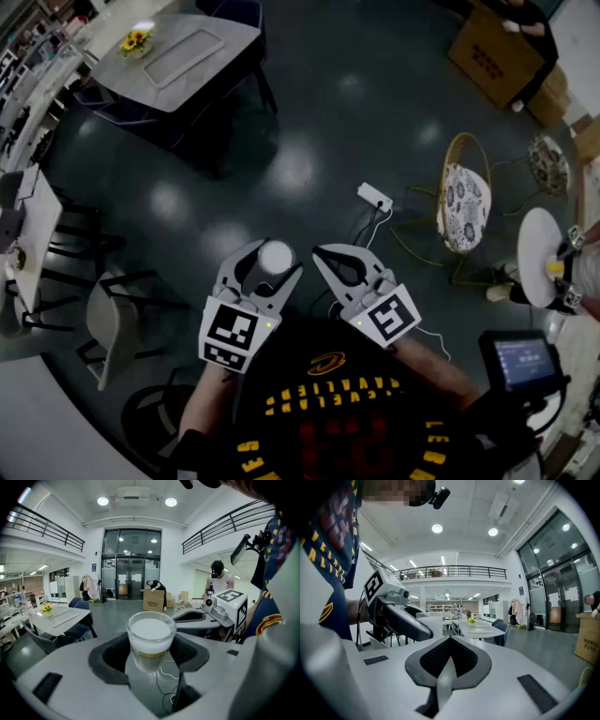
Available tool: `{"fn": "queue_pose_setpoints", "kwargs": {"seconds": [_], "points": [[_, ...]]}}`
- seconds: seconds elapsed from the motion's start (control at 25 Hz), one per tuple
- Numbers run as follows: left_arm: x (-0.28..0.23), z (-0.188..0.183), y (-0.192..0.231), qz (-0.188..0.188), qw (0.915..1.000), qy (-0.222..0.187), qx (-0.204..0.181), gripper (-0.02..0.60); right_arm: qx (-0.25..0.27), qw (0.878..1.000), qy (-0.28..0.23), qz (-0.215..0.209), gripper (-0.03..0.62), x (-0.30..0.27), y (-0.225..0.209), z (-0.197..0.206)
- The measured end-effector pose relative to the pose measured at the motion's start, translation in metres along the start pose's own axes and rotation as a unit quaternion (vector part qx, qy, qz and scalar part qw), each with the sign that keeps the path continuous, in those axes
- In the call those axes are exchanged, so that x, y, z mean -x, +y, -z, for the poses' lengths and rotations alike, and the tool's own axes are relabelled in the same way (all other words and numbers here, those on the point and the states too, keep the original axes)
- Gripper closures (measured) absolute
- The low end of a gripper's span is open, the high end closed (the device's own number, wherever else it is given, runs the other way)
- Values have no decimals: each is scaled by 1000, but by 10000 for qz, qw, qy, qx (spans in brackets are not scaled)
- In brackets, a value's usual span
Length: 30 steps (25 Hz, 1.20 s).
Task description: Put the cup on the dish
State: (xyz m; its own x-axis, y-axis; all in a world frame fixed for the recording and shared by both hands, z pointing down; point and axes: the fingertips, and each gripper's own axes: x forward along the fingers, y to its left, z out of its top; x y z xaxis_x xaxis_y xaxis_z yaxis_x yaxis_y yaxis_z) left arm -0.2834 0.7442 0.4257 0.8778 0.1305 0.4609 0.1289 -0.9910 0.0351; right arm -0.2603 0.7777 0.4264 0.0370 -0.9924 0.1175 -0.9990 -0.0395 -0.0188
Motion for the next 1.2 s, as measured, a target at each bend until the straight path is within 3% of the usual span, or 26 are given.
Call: {"fn": "queue_pose_setpoints", "kwargs": {"seconds": [0.2,0.28,0.36,0.6,1.2], "points": [[-8,-8,-32,0,10000,7,23,319,-48,9993,-215,-306,586,32,2,1],[-9,-11,-32,-25,10000,7,50,319,-152,9989,-25,-437,432,30,4,11],[-9,-13,-26,-78,9999,29,71,319,-221,9977,77,-631,347,21,9,17],[-2,-15,5,-150,9998,61,91,319,52,9947,34,-1022,345,-27,31,8],[20,-4,132,-259,9989,67,383,319,125,9910,-85,-1332,347,-174,50,-10]]}}
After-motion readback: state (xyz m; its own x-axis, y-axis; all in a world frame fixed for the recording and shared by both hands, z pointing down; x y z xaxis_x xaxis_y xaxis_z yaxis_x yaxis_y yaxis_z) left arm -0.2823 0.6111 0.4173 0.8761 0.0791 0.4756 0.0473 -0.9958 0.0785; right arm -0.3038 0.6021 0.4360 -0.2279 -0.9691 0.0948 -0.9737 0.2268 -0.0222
